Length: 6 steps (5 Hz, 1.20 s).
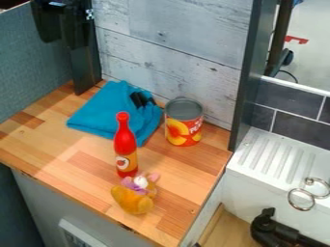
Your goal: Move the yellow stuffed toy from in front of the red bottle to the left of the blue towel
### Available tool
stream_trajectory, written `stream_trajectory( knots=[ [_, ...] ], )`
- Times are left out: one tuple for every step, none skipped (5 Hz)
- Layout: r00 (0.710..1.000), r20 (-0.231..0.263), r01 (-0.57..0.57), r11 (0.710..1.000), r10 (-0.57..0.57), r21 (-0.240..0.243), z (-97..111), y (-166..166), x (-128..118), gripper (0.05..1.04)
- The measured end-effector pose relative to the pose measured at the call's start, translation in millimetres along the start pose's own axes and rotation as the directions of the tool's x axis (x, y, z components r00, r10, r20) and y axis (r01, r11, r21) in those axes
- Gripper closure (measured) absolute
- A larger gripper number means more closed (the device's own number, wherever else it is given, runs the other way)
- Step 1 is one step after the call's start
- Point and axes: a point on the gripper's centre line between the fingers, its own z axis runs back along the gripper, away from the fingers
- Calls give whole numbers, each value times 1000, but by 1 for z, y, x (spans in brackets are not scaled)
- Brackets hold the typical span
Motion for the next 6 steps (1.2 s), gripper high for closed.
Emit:
stream_trajectory(
  knots=[
    [999, -33, -2, 1000, 1, -16, -12, 0, 1, 83],
    [999, -36, 38, 999, -39, -27, -22, -21, -3, 83],
    [995, -15, 96, 995, -96, -19, -17, -51, -13, 83],
    [992, -48, 117, 992, -119, -37, -40, -74, -17, 83],
    [984, -103, 144, 989, -147, -40, -64, -104, -18, 83],
    [979, -132, 149, 987, -155, -52, -83, -123, -22, 83]
  ],
)
